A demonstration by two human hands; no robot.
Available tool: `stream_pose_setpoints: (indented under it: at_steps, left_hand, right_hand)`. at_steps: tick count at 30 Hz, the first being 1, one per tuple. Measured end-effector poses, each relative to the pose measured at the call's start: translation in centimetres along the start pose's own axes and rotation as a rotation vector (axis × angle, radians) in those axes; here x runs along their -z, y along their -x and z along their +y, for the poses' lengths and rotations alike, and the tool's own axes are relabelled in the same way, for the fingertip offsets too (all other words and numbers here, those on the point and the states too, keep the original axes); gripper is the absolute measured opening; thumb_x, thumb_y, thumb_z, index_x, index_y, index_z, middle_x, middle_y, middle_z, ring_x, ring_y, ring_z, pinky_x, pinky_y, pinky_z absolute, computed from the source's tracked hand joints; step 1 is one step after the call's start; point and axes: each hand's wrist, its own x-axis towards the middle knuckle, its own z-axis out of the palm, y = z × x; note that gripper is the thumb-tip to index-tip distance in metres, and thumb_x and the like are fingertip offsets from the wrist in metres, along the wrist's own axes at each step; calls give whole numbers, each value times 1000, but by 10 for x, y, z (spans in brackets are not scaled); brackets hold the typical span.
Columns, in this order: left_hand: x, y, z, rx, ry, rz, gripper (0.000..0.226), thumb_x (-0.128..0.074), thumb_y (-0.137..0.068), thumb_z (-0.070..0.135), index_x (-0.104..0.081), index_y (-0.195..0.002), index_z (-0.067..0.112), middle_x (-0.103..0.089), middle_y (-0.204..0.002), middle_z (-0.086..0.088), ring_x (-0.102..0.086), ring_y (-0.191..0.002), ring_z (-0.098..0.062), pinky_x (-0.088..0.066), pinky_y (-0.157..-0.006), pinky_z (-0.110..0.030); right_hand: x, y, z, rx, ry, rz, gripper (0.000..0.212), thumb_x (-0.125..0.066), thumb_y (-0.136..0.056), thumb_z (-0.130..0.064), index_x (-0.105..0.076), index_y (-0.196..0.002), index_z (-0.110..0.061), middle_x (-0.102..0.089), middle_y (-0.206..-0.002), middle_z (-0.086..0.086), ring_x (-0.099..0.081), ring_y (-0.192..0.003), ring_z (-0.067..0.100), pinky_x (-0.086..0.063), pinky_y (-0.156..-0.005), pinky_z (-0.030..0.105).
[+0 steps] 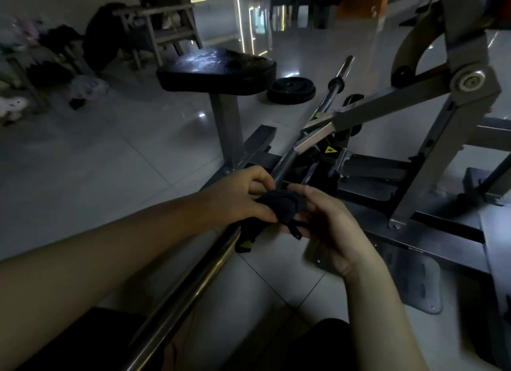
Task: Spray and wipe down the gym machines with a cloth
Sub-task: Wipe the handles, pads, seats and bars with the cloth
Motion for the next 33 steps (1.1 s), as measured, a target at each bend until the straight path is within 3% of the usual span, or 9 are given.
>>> stream_pose_setpoints:
  at_steps: [4,10,16,20,23,28,30,31,33]
  left_hand:
    - [11,18,6,-60,-264,17,47,-90,-73,14,-58,-106,25,-71,-103,2,-72,-88,-12,-62,-77,-31]
    - [39,51,3,213,-469,-87,49,-91,-70,41,-60,-108,36,-70,-106,10,-69,-93,-6,-59,-85,-28]
    - [95,65,-39,279,-120,-214,18,-76,-86,17,-76,-103,20,-77,-99,2,-74,-96,-15,-54,-82,-25]
    - [121,66,-75,280,206,-189,42,-79,-80,34,-72,-112,7,-72,-108,-11,-69,-97,-28,-55,-84,-34]
    - [128,55,-85,218,322,-265,61,-85,-71,46,-66,-108,0,-64,-99,-12,-62,-90,-29,-48,-80,-34]
    - [107,27,-71,90,164,-209,7,-63,-97,18,-66,-95,13,-63,-83,-3,-59,-73,-11,-47,-66,-24]
    - [95,15,-76,22,-115,-139,7,-64,-99,18,-64,-92,19,-65,-79,8,-59,-74,-5,-44,-68,-22]
    - [88,10,-81,-14,-185,-140,8,-65,-99,19,-63,-92,21,-66,-74,14,-59,-71,-1,-43,-67,-19]
    - [81,3,-89,-52,-197,-161,9,-67,-98,18,-62,-91,21,-64,-61,21,-57,-60,8,-40,-60,-10]
  right_hand:
    - [-7,0,-1,-54,-20,-99,32,-65,-88,-10,-71,-118,0,-72,-97,20,-64,-71,21,-53,-52,21]
    - [-11,0,-1,-34,9,-139,20,-73,-73,-7,-82,-91,-11,-71,-97,20,-60,-82,25,-55,-70,26]
    - [-10,11,5,-85,21,-60,27,-66,-84,0,-73,-110,4,-72,-81,16,-66,-61,16,-53,-51,19]
    - [-2,17,19,-134,67,40,23,-66,-79,-3,-81,-96,-4,-66,-88,19,-57,-63,19,-50,-48,18]
    - [2,23,19,-133,78,51,29,-73,-65,-7,-82,-93,-6,-71,-100,22,-59,-88,35,-47,-67,31]
    - [-10,31,26,-187,353,242,33,-49,-96,-1,-80,-87,-4,-68,-95,37,-59,-72,35,-41,-67,37]
    - [-20,29,30,-314,462,218,41,-55,-103,-25,-65,-110,13,-61,-99,47,-44,-82,23,-46,-66,38]
    - [-26,28,32,-393,504,142,58,-62,-98,-45,-64,-109,12,-60,-88,46,-56,-86,69,-46,-58,38]
    - [-36,26,35,-451,544,-44,58,-75,-79,-67,-69,-86,-9,-47,-58,18,-36,-46,26,-20,-44,34]
